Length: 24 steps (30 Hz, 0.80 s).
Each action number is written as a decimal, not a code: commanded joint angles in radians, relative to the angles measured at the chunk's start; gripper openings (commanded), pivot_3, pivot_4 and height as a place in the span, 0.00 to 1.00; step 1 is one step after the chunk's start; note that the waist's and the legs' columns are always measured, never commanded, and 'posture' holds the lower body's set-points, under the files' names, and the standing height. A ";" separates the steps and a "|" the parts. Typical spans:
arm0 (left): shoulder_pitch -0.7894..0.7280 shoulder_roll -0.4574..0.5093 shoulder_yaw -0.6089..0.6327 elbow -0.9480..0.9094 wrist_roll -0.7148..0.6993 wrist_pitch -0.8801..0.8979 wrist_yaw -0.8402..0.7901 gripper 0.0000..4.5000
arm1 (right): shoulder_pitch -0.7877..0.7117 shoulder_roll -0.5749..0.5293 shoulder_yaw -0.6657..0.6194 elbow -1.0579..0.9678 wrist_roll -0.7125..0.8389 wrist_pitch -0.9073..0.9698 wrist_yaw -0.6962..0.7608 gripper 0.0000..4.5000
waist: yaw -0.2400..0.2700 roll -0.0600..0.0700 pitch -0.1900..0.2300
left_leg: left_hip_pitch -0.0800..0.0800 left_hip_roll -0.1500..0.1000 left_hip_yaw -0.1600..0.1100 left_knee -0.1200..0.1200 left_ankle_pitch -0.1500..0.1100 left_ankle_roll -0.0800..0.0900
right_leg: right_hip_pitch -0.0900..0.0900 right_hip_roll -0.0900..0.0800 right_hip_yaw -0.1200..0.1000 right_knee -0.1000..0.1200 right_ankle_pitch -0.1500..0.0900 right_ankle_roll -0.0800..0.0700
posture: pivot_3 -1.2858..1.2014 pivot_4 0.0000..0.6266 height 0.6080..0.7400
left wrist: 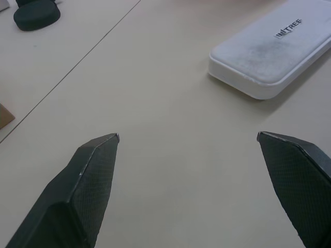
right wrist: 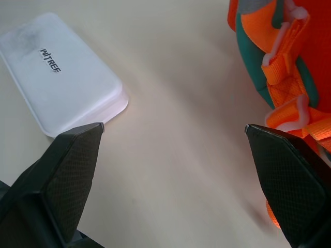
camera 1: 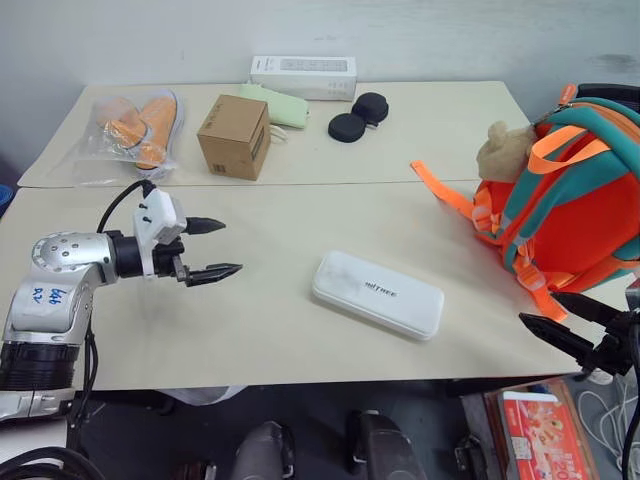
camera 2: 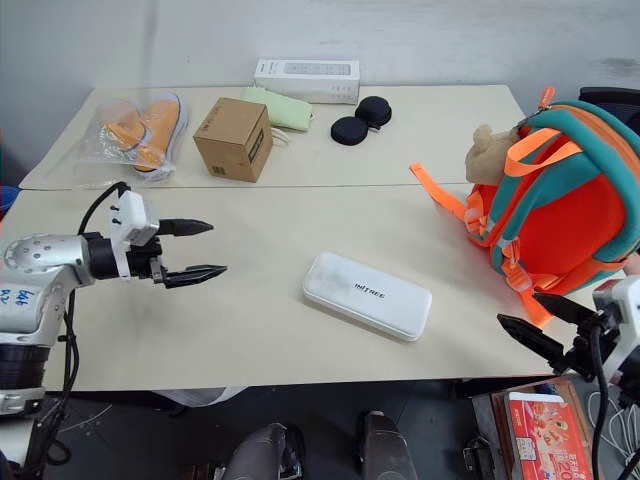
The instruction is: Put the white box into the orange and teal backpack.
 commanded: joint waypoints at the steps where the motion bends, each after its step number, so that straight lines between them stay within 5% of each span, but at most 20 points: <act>1: -0.058 -0.036 -0.053 0.034 0.026 -0.039 -0.027 0.88 | -0.029 -0.068 0.069 -0.027 -0.058 -0.062 0.057 0.88 | 0.000 0.000 0.000 | 0.000 0.000 0.000 0.000 0.000 0.000 | 0.000 0.000 0.000 0.000 0.000 0.000 | 0.52 0.24 1.00; 13: -0.217 -0.244 -0.287 0.303 0.241 -0.293 -0.058 0.07 | -0.263 -0.189 0.430 0.145 -0.280 -0.234 0.214 0.00 | 0.002 -0.001 0.001 | -0.002 -0.001 0.003 0.005 0.001 0.001 | -0.001 0.001 -0.007 0.000 0.002 0.004 | 0.52 0.24 1.00; 14: -0.231 -0.262 -0.301 0.324 0.255 -0.305 -0.056 0.00 | -0.276 -0.191 0.448 0.157 -0.290 -0.239 0.223 0.00 | 0.002 -0.001 0.001 | -0.001 -0.001 0.003 0.005 0.001 0.001 | -0.001 0.000 -0.007 0.000 0.002 0.004 | 0.52 0.24 1.00; 24: -0.280 -0.383 -0.308 0.366 0.291 -0.270 0.016 0.00 | -0.375 -0.131 0.610 0.205 -0.419 -0.271 0.171 0.00 | 0.001 -0.002 0.001 | -0.002 -0.001 0.003 0.007 0.001 0.002 | -0.001 0.000 -0.007 0.002 0.002 0.004 | 0.52 0.24 1.00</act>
